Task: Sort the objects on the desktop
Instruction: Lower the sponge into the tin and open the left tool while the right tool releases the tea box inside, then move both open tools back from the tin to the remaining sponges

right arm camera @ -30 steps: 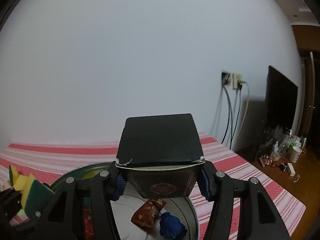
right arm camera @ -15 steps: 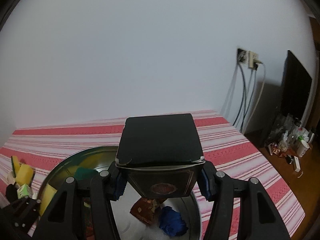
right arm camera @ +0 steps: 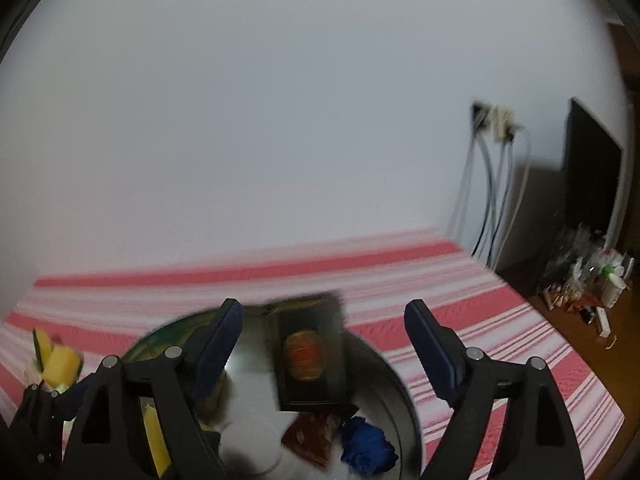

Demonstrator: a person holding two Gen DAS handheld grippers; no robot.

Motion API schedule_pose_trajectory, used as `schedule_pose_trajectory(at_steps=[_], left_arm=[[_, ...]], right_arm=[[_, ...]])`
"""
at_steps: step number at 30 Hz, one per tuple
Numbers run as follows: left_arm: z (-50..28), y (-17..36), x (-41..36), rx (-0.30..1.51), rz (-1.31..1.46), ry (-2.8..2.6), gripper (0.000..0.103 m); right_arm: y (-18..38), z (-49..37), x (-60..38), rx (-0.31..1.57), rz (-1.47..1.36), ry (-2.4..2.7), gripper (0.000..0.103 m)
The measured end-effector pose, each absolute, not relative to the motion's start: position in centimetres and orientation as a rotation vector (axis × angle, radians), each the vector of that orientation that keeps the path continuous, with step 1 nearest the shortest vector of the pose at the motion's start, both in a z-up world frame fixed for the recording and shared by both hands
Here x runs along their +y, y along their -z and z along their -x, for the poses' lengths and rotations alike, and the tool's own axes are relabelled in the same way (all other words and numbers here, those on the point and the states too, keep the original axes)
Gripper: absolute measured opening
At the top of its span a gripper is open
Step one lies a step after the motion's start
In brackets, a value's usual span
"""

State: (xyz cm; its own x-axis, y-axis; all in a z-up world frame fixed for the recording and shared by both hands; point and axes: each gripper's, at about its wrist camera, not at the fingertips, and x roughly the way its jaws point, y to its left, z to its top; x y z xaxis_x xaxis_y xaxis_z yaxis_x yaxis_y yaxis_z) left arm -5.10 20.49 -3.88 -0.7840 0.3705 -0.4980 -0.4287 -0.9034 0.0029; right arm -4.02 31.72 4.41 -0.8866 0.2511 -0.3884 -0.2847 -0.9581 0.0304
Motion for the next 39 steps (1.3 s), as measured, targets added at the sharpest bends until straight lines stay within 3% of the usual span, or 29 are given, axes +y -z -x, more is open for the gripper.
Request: schedule_pose_trajectory(at_steps=[4, 6, 9, 14, 22, 39], left_arm=[[5.7, 3.6, 18.7, 0.083, 0.681, -2.651, 0.102], [5.8, 3.3, 17.7, 0.057, 0.665, -2.674, 0.102], [5.8, 2.9, 16.9, 0.049, 0.635, -2.709, 0.102], [5.6, 2.8, 15.1, 0.079, 0.570, -2.804, 0.102], [5.8, 2.9, 10.3, 0.172, 0.466, -2.951, 0.102], [7.0, 3.4, 6.0, -0.015, 0.480, -3.005, 0.102]], right_arm=[[-4.5, 1.4, 30.6, 0.121, 0.351, -2.759, 0.087], [-4.1, 0.1, 30.0, 0.134, 0.223, -2.734, 0.096], [-3.8, -1.6, 28.7, 0.140, 0.053, -2.699, 0.103], [-3.2, -3.2, 26.0, 0.157, -0.085, -2.635, 0.103], [-1.7, -5.0, 23.2, 0.387, -0.286, -2.606, 0.103], [-1.0, -4.6, 21.5, 0.493, -0.241, -2.668, 0.102]])
